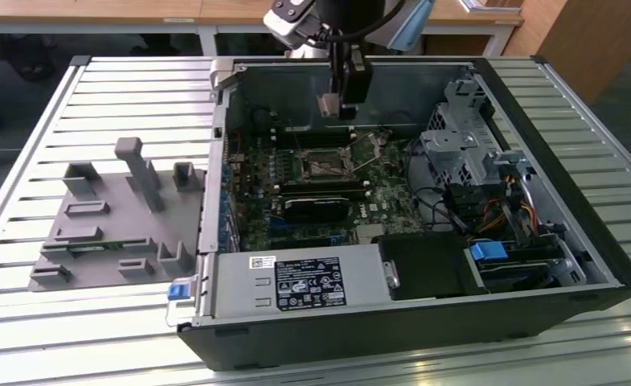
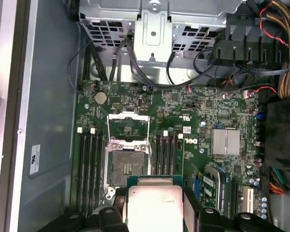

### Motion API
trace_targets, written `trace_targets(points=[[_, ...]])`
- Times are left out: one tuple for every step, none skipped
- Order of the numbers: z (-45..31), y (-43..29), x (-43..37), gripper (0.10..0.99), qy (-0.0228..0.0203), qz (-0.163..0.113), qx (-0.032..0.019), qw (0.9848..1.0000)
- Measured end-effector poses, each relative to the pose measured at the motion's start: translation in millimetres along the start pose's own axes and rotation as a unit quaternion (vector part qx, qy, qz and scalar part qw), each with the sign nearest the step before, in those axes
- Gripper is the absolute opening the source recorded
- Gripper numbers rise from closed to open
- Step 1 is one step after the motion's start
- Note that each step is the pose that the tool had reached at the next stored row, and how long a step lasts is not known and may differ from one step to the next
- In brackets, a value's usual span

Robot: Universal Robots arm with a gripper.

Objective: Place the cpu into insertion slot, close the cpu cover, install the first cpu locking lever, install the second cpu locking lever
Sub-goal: 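Place the cpu into insertion slot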

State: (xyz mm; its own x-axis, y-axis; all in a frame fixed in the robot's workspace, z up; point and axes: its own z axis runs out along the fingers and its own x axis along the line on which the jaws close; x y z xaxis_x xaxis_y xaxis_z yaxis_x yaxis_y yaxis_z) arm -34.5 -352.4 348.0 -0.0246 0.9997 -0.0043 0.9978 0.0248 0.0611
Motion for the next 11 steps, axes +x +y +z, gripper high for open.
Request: trace_targets(points=[[1.1,-0.1,0.3,0.541,-0.0002,0.003,0.0000,1.0000],[2.4,-0.2,0.6,0.541,-0.0003,0.005,0.0000,1.0000],[4.0,-0.3,0.7,0.541,-0.0003,0.006,0.0000,1.0000],[5.8,-0.3,0.8,0.541,-0.0003,0.006,0.0000,1.0000],[7.6,-0.4,0.9,0.541,-0.0002,0.006,-0.0001,1.0000],[9.1,-0.5,0.9,0.541,-0.0002,0.007,-0.0001,1.0000],[10.4,-0.6,0.9,0.541,-0.0002,0.007,-0.0001,1.0000],[11.4,-0.7,1.0,0.541,-0.0003,0.007,-0.0004,1.0000],[12.3,-0.7,1.0,0.541,-0.0002,0.007,-0.0005,1.0000],[13.0,-0.8,1.0,0.541,-0.0002,0.007,-0.0005,1.0000],[13.6,-0.8,1.0,0.541,-0.0002,0.007,-0.0005,1.0000]])
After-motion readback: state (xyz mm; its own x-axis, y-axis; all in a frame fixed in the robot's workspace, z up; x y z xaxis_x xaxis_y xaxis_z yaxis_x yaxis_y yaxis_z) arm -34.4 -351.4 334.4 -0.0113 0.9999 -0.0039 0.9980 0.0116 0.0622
